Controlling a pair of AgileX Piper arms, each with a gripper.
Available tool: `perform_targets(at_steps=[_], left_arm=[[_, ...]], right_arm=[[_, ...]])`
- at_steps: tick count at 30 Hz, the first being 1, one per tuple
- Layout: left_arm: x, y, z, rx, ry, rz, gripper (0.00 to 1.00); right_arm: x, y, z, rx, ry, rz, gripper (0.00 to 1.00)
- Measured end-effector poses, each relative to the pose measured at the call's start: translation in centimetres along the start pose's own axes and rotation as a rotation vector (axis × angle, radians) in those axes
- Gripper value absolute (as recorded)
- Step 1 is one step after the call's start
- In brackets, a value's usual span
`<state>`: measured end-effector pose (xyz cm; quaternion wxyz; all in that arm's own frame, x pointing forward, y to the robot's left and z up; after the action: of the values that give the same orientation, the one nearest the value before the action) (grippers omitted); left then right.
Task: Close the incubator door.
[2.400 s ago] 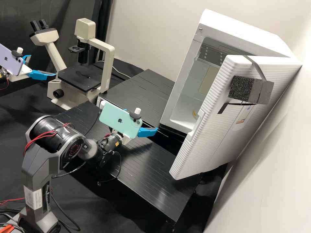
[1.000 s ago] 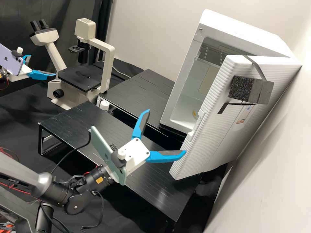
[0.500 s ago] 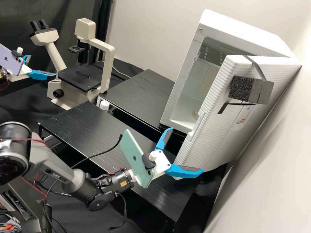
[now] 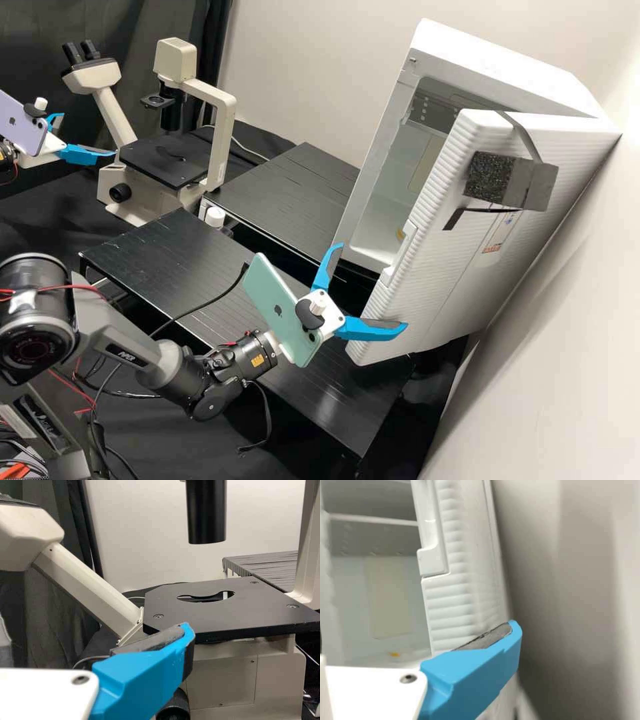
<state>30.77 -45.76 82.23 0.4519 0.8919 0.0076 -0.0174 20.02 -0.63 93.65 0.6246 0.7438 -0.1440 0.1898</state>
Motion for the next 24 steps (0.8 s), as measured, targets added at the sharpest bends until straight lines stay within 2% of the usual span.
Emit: perform_targets(at_steps=[2, 4, 10, 13, 16, 20, 24], left_arm=[[0.0, 0.0, 0.0, 0.000, 0.000, 0.000, 1.00], [0.0, 0.0, 0.0, 0.000, 0.000, 0.000, 1.00], [0.0, 0.0, 0.0, 0.000, 0.000, 0.000, 1.00], [0.0, 0.0, 0.0, 0.000, 0.000, 0.000, 1.00], [0.0, 0.0, 0.0, 0.000, 0.000, 0.000, 1.00], [0.0, 0.0, 0.0, 0.000, 0.000, 0.000, 1.00], [0.0, 0.0, 0.0, 0.000, 0.000, 0.000, 1.00]], right_arm=[[0.1, -0.5, -0.5, 0.038, 0.024, -0.048, 1.00], [0.2, -1.1, -1.1, 0.060, 0.057, -0.100, 1.00], [0.2, -3.0, -4.1, 0.069, 0.201, -0.234, 1.00], [0.1, -3.6, -5.2, 0.081, 0.261, -0.262, 1.00], [0.0, -4.2, -5.7, 0.095, 0.291, -0.283, 1.00], [0.0, -5.4, -6.3, 0.071, 0.308, -0.279, 1.00], [-0.4, -6.8, -6.3, 0.056, 0.285, -0.262, 1.00]])
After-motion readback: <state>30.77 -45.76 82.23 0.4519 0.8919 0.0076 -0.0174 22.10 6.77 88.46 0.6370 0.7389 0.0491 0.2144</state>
